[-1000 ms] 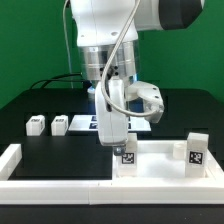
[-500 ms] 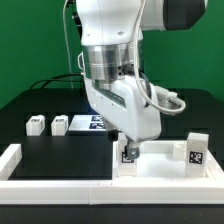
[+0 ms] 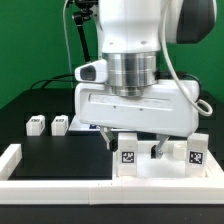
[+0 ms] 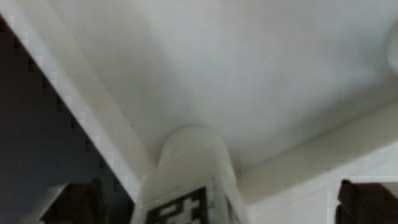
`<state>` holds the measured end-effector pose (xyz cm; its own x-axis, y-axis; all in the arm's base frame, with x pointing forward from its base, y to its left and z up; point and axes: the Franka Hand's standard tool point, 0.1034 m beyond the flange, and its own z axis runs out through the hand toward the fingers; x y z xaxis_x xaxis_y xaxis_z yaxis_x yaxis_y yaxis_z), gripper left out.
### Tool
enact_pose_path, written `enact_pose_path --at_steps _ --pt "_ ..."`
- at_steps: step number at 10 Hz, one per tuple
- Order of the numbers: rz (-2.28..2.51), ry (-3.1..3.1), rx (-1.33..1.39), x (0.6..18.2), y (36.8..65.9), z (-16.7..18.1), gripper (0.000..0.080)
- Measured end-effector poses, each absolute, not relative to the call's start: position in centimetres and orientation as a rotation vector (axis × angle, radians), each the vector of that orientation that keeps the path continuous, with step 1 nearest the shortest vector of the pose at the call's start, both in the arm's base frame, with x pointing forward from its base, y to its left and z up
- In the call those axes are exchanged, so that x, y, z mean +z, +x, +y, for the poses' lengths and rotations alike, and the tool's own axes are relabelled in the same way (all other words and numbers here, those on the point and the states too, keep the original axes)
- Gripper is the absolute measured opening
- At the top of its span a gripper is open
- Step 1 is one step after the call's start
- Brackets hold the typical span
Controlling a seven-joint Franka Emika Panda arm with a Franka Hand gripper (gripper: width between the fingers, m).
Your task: Assemble square table
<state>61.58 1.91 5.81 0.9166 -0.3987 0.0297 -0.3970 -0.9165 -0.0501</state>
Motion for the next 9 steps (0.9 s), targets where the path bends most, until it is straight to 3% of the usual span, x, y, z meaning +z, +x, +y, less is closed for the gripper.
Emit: enact_pose_path --at_steps 4,6,9 --pt "0.486 -3.067 -0.118 5.52 61.4 1.53 0.0637" --pt "0.72 -3.013 -0.107 5.38 61.26 1.49 0.0284" --pt "1.049 -2.901 -0.095 5.24 61.19 1.59 0.0277"
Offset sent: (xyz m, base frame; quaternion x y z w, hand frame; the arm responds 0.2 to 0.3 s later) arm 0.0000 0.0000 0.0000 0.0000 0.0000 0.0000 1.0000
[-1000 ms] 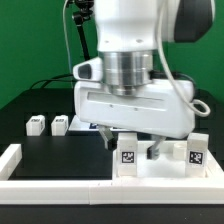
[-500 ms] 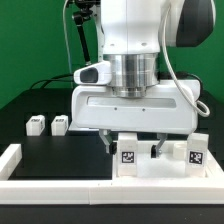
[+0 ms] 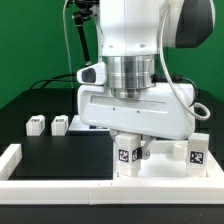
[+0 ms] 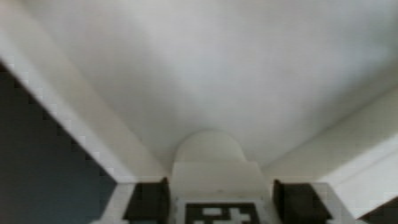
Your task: Assemble square table
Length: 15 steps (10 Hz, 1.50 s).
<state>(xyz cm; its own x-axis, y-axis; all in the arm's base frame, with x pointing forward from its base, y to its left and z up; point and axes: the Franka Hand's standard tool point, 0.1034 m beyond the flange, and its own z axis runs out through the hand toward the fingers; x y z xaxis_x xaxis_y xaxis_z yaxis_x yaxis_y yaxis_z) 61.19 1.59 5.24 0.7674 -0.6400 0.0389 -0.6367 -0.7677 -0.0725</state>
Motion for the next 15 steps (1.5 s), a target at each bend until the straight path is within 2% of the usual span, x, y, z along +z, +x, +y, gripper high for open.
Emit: enact_pose_path --at_steps 2,6,13,14,15 --pt "1.291 -2.793 -0.067 5.2 61.3 1.6 0.0277" --pt "1.998 -2.344 0.2 5.3 62.8 1.1 0.0277" --pt "2.673 -1.623 0.213 5.3 63.0 1.7 0.0277" --pt "2.707 -1.58 0.219 5.2 62.8 1.9 0.0353" --pt "2.705 -1.581 0.219 5.2 62.8 1.9 0.0501"
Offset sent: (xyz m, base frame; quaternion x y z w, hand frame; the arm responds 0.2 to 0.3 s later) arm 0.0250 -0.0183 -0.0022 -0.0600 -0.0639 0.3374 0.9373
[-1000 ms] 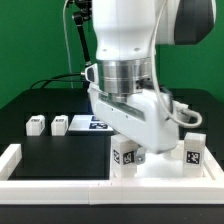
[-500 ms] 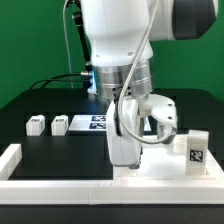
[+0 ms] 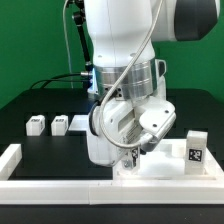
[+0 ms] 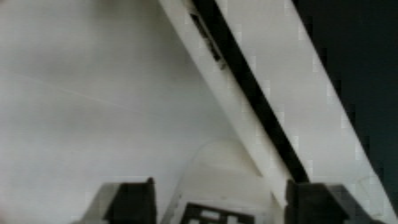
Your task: Assemble square table
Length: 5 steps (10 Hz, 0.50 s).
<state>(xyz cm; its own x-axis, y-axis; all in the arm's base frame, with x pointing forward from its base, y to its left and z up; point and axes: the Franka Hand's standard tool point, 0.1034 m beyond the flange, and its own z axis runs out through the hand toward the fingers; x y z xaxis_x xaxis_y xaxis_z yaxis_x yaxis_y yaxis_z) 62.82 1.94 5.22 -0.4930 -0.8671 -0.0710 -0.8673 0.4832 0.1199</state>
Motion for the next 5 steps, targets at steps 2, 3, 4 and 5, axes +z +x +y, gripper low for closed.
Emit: enact_pose_path --at_steps 2,3,4,5 --pt "2.704 -1.582 0.22 5.21 62.81 1.95 0.0615" --pt "2.704 -1.582 0.22 5.2 62.81 1.96 0.0615" --pt "2.704 -1.583 0.22 5.2 62.81 1.97 0.0644" --pt "2.704 -1.583 0.22 5.2 62.8 1.97 0.0648"
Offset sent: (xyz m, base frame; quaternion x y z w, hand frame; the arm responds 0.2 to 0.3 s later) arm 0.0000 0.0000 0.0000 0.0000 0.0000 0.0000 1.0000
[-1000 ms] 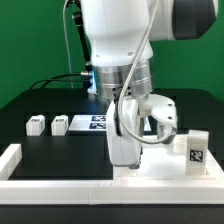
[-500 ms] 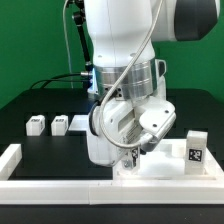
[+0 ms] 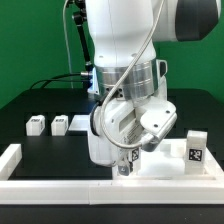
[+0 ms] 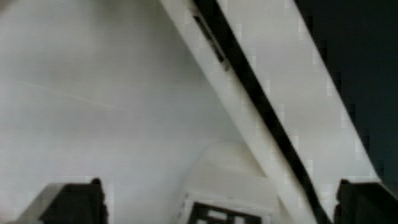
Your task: Assemble square table
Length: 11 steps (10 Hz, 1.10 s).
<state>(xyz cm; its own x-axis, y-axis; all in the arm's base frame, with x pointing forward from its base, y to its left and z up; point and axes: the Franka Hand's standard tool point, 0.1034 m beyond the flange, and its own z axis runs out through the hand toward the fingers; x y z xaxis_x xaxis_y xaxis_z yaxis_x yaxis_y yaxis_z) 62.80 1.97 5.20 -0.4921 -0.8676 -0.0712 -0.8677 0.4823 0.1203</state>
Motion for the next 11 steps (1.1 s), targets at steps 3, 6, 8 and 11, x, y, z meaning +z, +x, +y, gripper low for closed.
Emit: enact_pose_path --at_steps 3,6,8,11 --pt "2.575 -1.749 0.193 5.4 62.9 2.3 0.0649" --pt "2.155 -2.19 0.161 7.1 63.1 3.3 0.0649" --pt "2.012 -2.316 0.152 6.9 63.1 3.2 0.0649" --pt "1.699 -2.567 0.132 6.8 62.7 3.3 0.0649"
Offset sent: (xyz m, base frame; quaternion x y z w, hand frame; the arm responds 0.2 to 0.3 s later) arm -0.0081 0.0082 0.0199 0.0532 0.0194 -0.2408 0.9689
